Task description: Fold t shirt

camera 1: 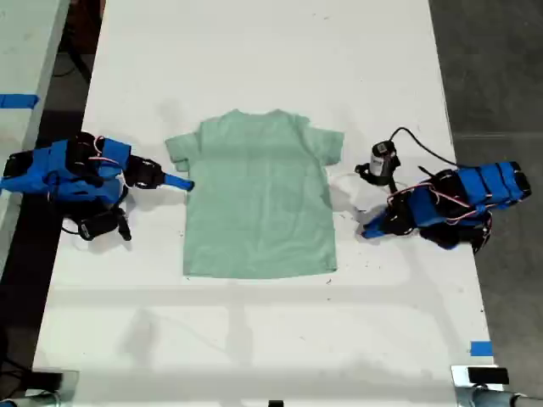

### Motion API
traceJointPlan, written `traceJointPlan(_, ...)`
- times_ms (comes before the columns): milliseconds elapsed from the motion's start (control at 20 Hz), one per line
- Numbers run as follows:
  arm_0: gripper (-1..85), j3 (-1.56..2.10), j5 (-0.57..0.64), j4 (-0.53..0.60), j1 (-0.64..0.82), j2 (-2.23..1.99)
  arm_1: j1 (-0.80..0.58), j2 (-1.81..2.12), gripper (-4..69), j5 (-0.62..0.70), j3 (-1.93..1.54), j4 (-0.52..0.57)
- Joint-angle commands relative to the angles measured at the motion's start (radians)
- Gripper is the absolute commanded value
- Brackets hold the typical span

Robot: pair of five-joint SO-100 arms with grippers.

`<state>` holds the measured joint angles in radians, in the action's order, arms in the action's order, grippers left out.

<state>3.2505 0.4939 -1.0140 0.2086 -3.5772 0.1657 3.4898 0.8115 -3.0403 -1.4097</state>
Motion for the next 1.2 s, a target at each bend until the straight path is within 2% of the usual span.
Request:
traceJointPlan(0, 10.2, 0.041, 0.006, 0.012, 0.853, 0.025, -0.198, -0.067, 7.3, -0.649, 0.201, 0.066)
traceJointPlan(100, 10.4, 0.041, 0.006, 0.002, 0.566, -0.005, -0.296, -0.27, 12.2, -0.588, 0.405, 0.017)
traceJointPlan(250, 10.0, 0.041, 0.006, 0.002, 0.126, -0.005, -0.505, -0.716, 18.8, -0.425, 0.712, 0.043)
traceJointPlan(300, 8.5, 0.041, 0.006, 0.002, 0.031, -0.005, -0.58, -0.865, 19.8, -0.376, 0.818, 0.038)
traceJointPlan(400, 3.3, 0.041, -0.003, 0.002, 0.023, -0.005, -0.69, -1.109, 21.2, -0.302, 0.996, 0.035)
traceJointPlan(500, 3.5, 0.041, -0.265, 0.002, 0.041, -0.005, -0.767, -1.316, 22.5, -0.252, 1.115, 0.06)
traceJointPlan(550, 3.6, 0.041, -0.333, 0.002, 0.052, -0.005, -0.79, -1.396, 22.7, -0.235, 1.149, 0.094)
traceJointPlan(700, 6.0, 0.041, -0.333, 0.002, 0.063, -0.005, -0.85, -1.578, 22.5, -0.213, 1.221, 0.19)
traceJointPlan(800, 13.8, 0.041, -0.637, 0.005, -0.158, -0.014, -0.865, -1.694, 22.7, -0.202, 1.279, 0.229)
traceJointPlan(850, 13.9, 0.041, -0.782, 0.008, -0.241, -0.017, -0.871, -1.758, 22.8, -0.193, 1.322, 0.235)
traceJointPlan(900, 13.4, 0.041, -0.773, 0.008, -0.288, -0.017, -0.881, -1.827, 22.8, -0.19, 1.361, 0.235)
traceJointPlan(950, 10.4, 0.041, -0.67, 0.005, -0.311, -0.015, -0.893, -1.89, 22.8, -0.19, 1.39, 0.233)
traceJointPlan(1050, 1.2, 0.041, -0.67, 0.011, -0.322, -0.015, -0.927, -1.974, 23.1, -0.19, 1.431, 0.233)
traceJointPlan(1150, 0.2, 0.041, -0.686, 0.005, -0.347, -0.017, -0.956, -2.02, 23.4, -0.178, 1.48, 0.215)
